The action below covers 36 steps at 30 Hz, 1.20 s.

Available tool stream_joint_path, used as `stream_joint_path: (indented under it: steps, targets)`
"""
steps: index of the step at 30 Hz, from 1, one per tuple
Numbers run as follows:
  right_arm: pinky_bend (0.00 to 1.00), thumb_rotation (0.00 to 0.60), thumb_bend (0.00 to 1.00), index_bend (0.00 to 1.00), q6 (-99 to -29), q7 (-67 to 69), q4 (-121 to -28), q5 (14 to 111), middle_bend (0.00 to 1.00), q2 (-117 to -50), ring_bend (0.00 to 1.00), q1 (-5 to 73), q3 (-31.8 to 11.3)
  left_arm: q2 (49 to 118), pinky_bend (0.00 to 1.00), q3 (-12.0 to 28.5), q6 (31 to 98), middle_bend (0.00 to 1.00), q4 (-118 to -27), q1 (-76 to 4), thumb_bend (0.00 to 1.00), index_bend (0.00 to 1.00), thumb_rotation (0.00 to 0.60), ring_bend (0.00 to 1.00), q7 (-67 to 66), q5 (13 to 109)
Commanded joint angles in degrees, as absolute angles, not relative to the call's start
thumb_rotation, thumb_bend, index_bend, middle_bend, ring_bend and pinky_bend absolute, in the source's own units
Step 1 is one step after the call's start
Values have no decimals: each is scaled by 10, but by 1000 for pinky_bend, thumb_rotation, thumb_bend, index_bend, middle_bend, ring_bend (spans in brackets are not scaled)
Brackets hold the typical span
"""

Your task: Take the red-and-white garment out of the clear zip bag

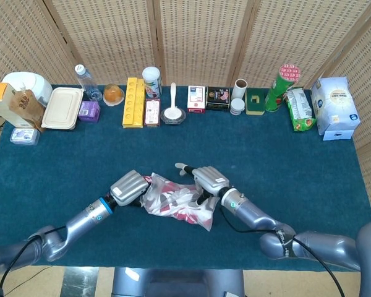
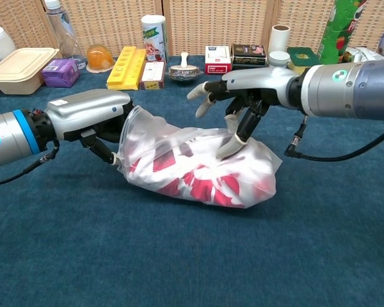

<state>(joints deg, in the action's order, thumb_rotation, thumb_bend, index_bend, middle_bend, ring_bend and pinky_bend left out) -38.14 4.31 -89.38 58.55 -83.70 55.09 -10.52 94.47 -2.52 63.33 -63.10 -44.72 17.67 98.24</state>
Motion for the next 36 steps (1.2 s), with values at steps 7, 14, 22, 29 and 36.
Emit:
stream_joint_path:
  steps: [7,14,22,29,36]
  targets:
    - [265,600,179,9,-431,64,-905,626,177,-799,271,512,-114,937,1000,-19,624,1000,-643,-459,474,861,600,1000,158,979]
    - [276,600,162,112,-512,59,-899,773,230,-745,287,467,-73,922,1000,-8,602,1000,-662,-474,474,861,600,1000,133,968]
    - [338,600,142,206,-601,95,-841,926,324,-725,362,432,-15,908,1000,-4,582,1000,-695,-483,473,862,600,1000,117,955]
    - [409,600,130,285,-666,136,-751,1025,405,-745,437,407,45,888,1000,4,550,1000,-732,-493,469,861,600,1000,101,931]
    - [442,600,110,310,-734,170,-661,1081,436,-775,478,388,74,866,1000,15,511,1000,-768,-507,469,861,600,1000,92,904]
